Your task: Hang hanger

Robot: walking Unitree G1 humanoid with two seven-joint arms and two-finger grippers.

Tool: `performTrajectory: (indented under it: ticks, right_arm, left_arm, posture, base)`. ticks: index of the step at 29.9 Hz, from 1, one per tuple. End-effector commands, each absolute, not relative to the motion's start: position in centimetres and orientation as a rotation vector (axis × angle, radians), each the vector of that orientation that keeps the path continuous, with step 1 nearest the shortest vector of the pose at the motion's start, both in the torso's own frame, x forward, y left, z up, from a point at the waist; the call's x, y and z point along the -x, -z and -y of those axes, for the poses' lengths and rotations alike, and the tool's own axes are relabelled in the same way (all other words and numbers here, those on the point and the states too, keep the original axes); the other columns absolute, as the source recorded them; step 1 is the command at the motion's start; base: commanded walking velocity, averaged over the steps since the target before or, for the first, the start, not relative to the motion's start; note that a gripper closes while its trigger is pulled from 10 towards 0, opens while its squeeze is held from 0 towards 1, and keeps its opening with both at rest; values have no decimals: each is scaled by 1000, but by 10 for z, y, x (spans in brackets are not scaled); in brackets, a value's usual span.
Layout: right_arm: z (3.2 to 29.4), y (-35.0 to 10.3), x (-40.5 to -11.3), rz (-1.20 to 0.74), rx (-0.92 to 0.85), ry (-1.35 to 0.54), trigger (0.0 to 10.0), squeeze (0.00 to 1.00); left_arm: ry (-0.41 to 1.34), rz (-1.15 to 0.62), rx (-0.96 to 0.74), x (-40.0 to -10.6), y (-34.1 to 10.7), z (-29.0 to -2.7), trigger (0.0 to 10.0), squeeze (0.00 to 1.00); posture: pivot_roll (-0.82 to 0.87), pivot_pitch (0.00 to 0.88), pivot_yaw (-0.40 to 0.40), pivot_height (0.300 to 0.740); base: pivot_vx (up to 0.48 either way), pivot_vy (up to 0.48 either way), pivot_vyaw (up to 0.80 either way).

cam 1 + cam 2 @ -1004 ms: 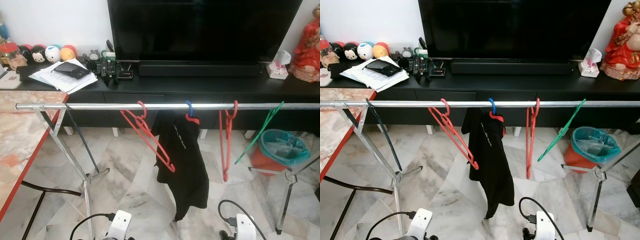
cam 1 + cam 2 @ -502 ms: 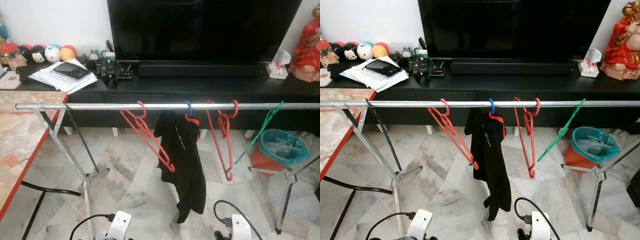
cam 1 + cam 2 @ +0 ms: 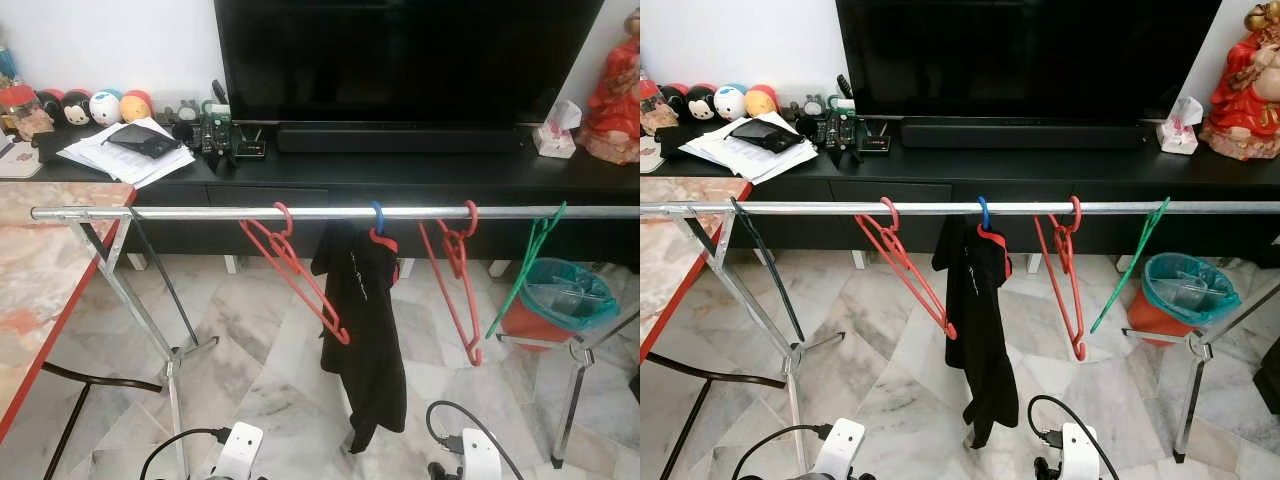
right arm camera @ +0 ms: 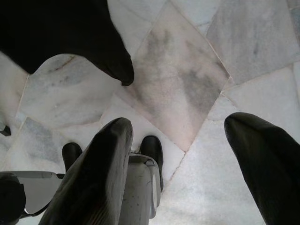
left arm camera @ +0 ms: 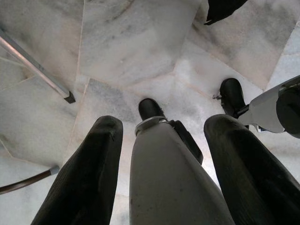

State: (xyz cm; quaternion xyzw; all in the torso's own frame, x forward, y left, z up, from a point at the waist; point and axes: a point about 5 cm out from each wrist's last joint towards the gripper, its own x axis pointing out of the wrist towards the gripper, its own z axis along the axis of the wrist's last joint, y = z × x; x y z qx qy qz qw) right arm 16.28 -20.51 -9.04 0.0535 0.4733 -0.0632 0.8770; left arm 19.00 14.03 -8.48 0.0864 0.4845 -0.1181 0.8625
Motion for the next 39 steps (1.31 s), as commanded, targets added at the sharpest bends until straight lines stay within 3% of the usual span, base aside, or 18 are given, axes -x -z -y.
performTrajectory:
  ticks: [1,26,39]
  right_arm:
    - [204,92,-160,-1000,-114,137,10000,0]
    - [203,92,-160,-997,-116,153,10000,0]
    - [202,92,-161,-993,-120,157,10000,0]
  left_arm:
    - [254,-1022,-185,-189,85,-140,10000,0]
    - [257,-1019,-182,-190,85,-140,10000,0]
    - [254,-1015,-177,-191,84,-140,10000,0]
  posture:
    - [-16,0,-11,740]
    - [-17,0,-10,740]
    - [-13,0,-14,740]
  base:
    - [0,0,0]
    - [0,0,0]
    - [-256,0,0]
